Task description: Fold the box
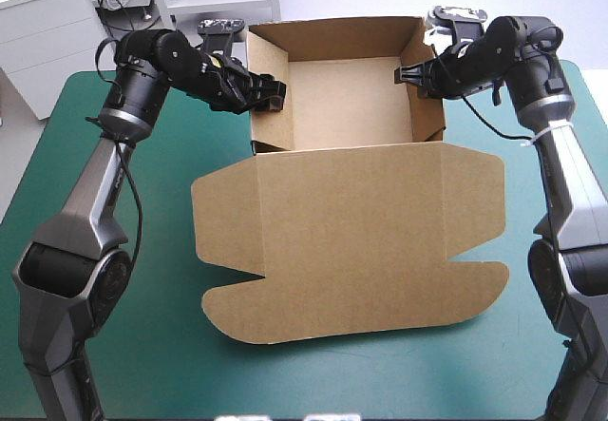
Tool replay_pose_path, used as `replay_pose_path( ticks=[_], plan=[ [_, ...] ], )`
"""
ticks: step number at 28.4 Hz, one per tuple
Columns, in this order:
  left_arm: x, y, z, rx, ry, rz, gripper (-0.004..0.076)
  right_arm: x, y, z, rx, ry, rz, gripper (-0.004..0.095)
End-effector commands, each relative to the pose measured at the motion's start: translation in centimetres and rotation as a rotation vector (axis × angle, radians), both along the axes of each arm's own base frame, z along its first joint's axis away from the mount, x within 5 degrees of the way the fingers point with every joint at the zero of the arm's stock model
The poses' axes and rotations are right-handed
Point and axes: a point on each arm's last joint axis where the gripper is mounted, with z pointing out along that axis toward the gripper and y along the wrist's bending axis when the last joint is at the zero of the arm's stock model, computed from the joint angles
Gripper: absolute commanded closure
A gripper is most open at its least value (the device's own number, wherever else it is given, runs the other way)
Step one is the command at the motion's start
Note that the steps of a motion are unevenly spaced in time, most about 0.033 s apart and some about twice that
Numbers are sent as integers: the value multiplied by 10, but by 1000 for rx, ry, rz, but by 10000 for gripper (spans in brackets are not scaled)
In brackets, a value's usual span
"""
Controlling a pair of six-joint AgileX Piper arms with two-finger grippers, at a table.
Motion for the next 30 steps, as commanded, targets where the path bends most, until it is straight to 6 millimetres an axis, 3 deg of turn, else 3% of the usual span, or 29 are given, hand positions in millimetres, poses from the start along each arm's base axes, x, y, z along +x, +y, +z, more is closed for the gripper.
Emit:
replay_pose_path(
  ticks=[1, 8, 19, 25, 30],
  plan=[
    [-11, 3, 17, 16, -21, 6, 313, -10, 11, 21, 6, -82, 1, 908],
    [-1, 0, 0, 141, -32, 27, 427, 0, 37, -5, -33, -20, 24, 910],
    [16, -20, -41, 230, 31, 2, 672, 12, 36, -28, -87, 49, -3, 910],
    [22, -29, -58, 251, 57, -2, 755, 21, 39, -53, -108, 135, 4, 908],
    [30, -31, -74, 259, 96, 15, 756, 28, 41, -68, -106, 171, 1, 908]
  ],
)
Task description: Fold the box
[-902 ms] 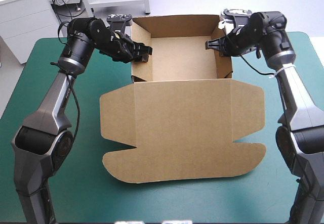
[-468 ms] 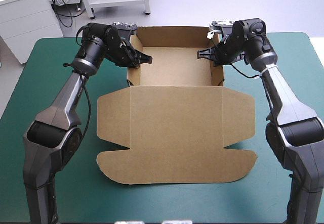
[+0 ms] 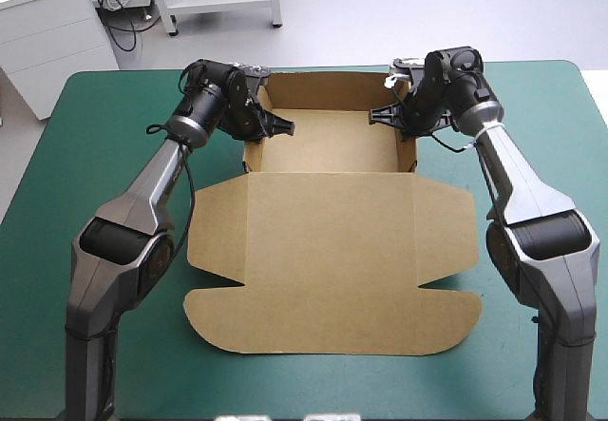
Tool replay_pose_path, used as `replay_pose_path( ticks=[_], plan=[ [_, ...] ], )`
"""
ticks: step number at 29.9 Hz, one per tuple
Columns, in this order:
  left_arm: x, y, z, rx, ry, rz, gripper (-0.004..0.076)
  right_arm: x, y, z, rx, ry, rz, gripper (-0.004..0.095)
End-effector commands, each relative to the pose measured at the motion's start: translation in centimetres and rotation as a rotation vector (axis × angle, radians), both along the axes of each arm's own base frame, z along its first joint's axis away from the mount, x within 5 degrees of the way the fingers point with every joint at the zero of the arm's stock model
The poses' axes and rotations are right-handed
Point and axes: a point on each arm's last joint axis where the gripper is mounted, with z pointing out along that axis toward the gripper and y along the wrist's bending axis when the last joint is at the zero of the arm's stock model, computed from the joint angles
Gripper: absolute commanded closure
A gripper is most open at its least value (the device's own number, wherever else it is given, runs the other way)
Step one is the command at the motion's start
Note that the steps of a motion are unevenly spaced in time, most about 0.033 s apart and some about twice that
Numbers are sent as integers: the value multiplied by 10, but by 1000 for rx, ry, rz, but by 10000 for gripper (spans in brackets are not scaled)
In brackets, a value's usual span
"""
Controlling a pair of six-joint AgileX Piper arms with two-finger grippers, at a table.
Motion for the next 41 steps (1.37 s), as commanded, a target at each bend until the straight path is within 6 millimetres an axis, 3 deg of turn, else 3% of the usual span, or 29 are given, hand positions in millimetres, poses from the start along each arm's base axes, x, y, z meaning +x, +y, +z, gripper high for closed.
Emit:
replay_pose_path(
  ticks=[1, 7, 14, 27, 30, 33, 37, 41],
  plan=[
    [-18, -10, 29, -57, -1, -66, 756, -8, 4, 26, 42, -58, 26, 908],
    [-7, -11, 12, -50, 0, -15, 756, -3, 6, 13, 46, -28, 27, 908],
    [-4, -10, 14, -43, -37, -3, 756, 2, 8, 2, 39, -6, 30, 908],
    [-1, -5, 14, -9, -66, 26, 756, 1, 8, 1, 27, -8, 70, 896],
    [0, -4, 14, -8, -68, 41, 755, 1, 8, 1, 27, -8, 71, 795],
    [0, -5, 14, -20, -65, 42, 722, 1, 8, 2, 27, -10, 71, 598],
    [-2, -7, 15, -38, -56, 40, 568, -1, 8, 7, 31, -20, 69, 361],
    [-3, -6, 15, -38, -44, 39, 363, -5, 6, 16, 25, -42, 68, 318]
  ],
)
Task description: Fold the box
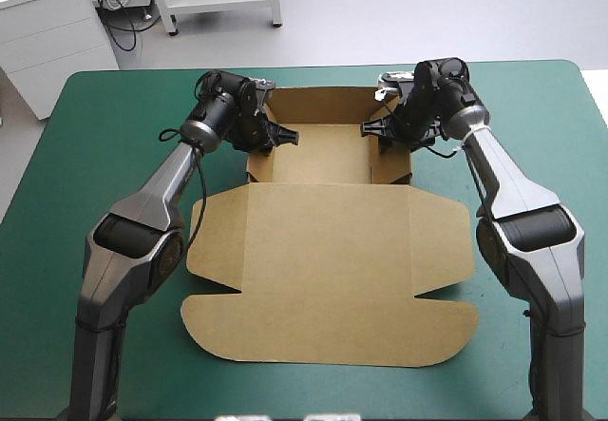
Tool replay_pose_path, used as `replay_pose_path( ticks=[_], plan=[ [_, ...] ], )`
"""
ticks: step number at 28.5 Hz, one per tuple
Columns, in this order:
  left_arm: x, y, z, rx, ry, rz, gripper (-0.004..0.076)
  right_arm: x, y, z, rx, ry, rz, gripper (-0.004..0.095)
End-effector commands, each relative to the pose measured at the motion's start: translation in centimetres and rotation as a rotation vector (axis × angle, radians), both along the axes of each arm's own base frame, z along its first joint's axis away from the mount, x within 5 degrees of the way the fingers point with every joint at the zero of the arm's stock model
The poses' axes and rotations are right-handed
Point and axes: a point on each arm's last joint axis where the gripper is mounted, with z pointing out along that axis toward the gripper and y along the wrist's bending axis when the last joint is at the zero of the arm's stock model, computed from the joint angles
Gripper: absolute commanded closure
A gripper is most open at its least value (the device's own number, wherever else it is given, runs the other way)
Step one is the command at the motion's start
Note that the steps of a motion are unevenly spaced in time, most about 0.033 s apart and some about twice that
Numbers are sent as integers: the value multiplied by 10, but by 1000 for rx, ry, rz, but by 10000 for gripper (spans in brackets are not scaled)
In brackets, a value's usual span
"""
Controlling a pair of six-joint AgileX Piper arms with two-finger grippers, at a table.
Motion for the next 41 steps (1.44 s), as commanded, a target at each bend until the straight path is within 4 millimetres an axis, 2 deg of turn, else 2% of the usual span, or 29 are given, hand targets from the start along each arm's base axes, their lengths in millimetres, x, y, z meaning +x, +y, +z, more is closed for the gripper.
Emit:
replay_pose_path(
  ticks=[1, 4, 8, 14, 19, 23, 26, 29, 34, 39, 41],
  plan=[
    [-13, 0, 48, -59, -101, -13, 310, -14, -6, 50, 16, -110, 5, 318],
    [-14, 1, 53, -55, -96, -17, 225, -19, -8, 60, 22, -131, 4, 318],
    [-17, 2, 72, -66, -127, -22, 216, -25, -11, 75, 19, -167, 2, 293],
    [-34, 12, 120, -75, -260, -47, 216, -44, -19, 112, 6, -260, 4, 266],
    [-65, 32, 174, -56, -396, -21, 221, -67, -27, 148, 12, -348, -2, 266],
    [-94, 48, 210, -57, -476, -1, 232, -87, -33, 175, 30, -411, -5, 266],
    [-125, 56, 237, -72, -536, -26, 232, -99, -36, 188, 42, -445, -5, 266],
    [-158, 63, 254, -72, -572, -65, 232, -107, -37, 197, 52, -467, 1, 266],
    [-202, 82, 263, -49, -589, -90, 234, -118, -38, 208, 54, -502, 58, 266],
    [-247, 107, 258, -21, -599, -86, 236, -117, -37, 207, 45, -503, 78, 240],
    [-283, 125, 249, -29, -627, -88, 236, -107, -37, 196, 25, -475, 39, 237]
  ],
)
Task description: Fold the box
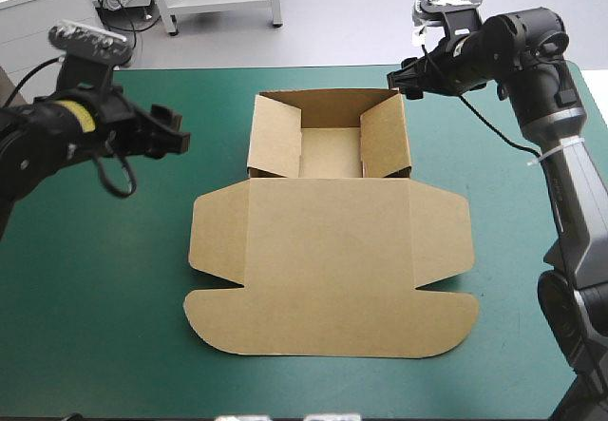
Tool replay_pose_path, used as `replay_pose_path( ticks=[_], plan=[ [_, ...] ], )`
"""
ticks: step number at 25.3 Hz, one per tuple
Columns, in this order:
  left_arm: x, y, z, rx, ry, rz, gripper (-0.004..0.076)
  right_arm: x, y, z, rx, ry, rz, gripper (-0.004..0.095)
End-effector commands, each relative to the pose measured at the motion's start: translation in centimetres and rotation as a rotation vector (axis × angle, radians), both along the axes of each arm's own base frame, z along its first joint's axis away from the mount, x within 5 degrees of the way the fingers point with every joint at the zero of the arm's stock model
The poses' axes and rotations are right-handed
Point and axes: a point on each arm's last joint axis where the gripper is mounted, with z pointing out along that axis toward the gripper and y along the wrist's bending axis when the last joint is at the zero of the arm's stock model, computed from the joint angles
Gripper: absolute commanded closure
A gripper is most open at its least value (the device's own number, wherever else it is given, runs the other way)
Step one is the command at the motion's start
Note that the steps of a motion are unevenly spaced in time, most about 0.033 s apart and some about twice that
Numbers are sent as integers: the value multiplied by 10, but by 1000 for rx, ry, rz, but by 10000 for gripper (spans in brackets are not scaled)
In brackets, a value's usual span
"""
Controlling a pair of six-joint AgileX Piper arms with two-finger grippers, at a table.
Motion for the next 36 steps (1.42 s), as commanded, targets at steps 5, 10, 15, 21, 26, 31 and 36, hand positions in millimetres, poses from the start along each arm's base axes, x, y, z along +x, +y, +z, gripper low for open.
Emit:
replay_pose_path(
  ticks=[5, 10, 15, 21, 26, 31, 36],
  plan=[
    [-75, 37, -17, -26, -88, -7, 236, 10, 2, -7, 52, 30, -49, 236],
    [-101, 45, -40, -40, -50, -49, 236, 38, 8, -45, 25, 121, -78, 237],
    [-117, 52, -62, -36, -24, -59, 236, 61, 15, -83, 0, 207, -84, 237],
    [-121, 54, -84, -15, 22, -58, 236, 78, 20, -117, -21, 280, -83, 239],
    [-118, 53, -97, 12, 46, -51, 236, 85, 22, -134, -31, 315, -84, 241],
    [-117, 54, -100, 22, 50, -48, 236, 87, 22, -139, -36, 324, -83, 308],
    [-116, 54, -100, 32, 46, -42, 236, 89, 23, -144, -39, 334, -64, 587]
  ],
)
